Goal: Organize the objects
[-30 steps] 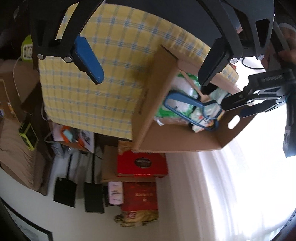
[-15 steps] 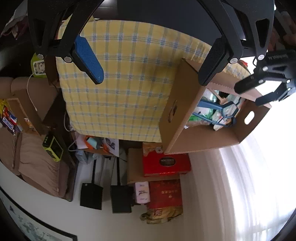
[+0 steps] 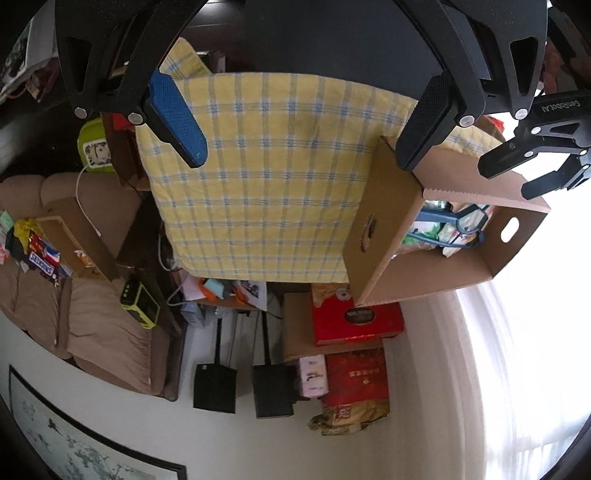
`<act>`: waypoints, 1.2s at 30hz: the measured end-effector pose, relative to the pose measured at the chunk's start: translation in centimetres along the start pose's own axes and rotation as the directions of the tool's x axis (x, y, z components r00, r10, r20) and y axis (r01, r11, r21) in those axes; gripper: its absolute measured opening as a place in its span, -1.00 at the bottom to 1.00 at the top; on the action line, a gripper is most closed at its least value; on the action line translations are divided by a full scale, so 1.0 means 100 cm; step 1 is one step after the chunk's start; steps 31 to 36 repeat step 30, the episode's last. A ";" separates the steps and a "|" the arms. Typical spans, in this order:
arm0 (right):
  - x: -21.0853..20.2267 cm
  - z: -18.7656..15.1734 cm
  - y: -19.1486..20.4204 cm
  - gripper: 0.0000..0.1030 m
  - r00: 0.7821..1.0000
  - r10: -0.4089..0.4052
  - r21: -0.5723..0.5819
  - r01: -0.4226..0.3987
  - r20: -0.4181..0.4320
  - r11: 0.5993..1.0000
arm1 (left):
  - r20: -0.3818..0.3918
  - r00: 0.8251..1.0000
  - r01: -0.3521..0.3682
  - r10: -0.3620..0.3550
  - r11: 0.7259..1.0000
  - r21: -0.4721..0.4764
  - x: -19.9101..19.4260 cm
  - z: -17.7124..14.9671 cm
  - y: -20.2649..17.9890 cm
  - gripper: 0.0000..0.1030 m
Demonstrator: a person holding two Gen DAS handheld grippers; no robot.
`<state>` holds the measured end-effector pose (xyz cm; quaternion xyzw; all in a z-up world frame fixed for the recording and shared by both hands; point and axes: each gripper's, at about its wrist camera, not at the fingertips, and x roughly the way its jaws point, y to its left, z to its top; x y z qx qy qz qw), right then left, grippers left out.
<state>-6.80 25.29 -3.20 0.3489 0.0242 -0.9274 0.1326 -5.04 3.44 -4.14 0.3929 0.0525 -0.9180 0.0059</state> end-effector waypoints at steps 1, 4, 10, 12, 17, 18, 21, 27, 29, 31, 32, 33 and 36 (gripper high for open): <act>-0.002 -0.001 0.000 0.99 1.000 -0.005 0.001 0.005 0.003 1.000 | 0.002 1.000 0.002 -0.002 1.000 -0.001 -0.001 -0.001 -0.001 0.99; -0.005 -0.002 -0.001 0.99 1.000 -0.012 0.005 0.012 0.008 1.000 | 0.002 1.000 0.008 -0.008 1.000 -0.007 -0.004 -0.002 -0.002 0.99; -0.006 -0.005 -0.002 0.99 1.000 -0.016 0.010 0.015 0.004 1.000 | -0.002 1.000 0.007 -0.007 1.000 -0.017 -0.005 -0.005 -0.002 0.99; -0.007 -0.006 -0.002 0.99 1.000 -0.019 0.011 0.019 0.004 1.000 | -0.004 1.000 0.010 -0.010 1.000 -0.021 -0.005 -0.006 -0.001 0.99; -0.007 -0.007 -0.001 0.99 1.000 -0.031 0.008 0.031 0.007 0.999 | -0.004 1.000 0.001 -0.001 1.000 -0.017 -0.005 -0.005 -0.001 0.99; -0.007 -0.008 -0.001 0.99 0.999 -0.032 0.008 0.031 0.007 0.999 | -0.003 1.000 0.003 -0.003 1.000 -0.017 -0.005 -0.005 -0.001 0.99; -0.007 -0.007 -0.001 0.99 1.000 -0.031 0.008 0.031 0.008 0.999 | -0.003 1.000 -0.001 0.001 1.000 -0.016 -0.006 -0.005 -0.002 0.99; -0.007 -0.007 -0.001 0.99 0.999 -0.031 0.008 0.030 0.008 1.000 | 0.007 1.000 -0.015 0.015 1.000 -0.012 -0.007 -0.006 -0.004 0.99; -0.007 -0.007 -0.001 0.99 0.999 -0.031 0.011 0.031 0.009 0.999 | 0.008 1.000 -0.010 0.010 1.000 -0.013 -0.008 -0.006 -0.004 0.99; -0.007 -0.007 -0.001 0.99 1.000 -0.029 0.013 0.029 0.009 0.999 | 0.007 1.000 -0.007 0.008 1.000 -0.013 -0.008 -0.005 -0.004 0.99; -0.007 -0.007 -0.001 0.99 1.000 -0.029 0.013 0.029 0.009 0.999 | 0.007 1.000 -0.007 0.008 1.000 -0.013 -0.008 -0.005 -0.004 0.99; -0.007 -0.007 -0.001 0.99 1.000 -0.029 0.013 0.029 0.009 0.999 | 0.007 1.000 -0.007 0.008 1.000 -0.013 -0.008 -0.005 -0.004 0.99; -0.007 -0.007 -0.001 0.99 1.000 -0.029 0.013 0.029 0.009 0.999 | 0.007 1.000 -0.007 0.008 1.000 -0.013 -0.008 -0.005 -0.004 0.99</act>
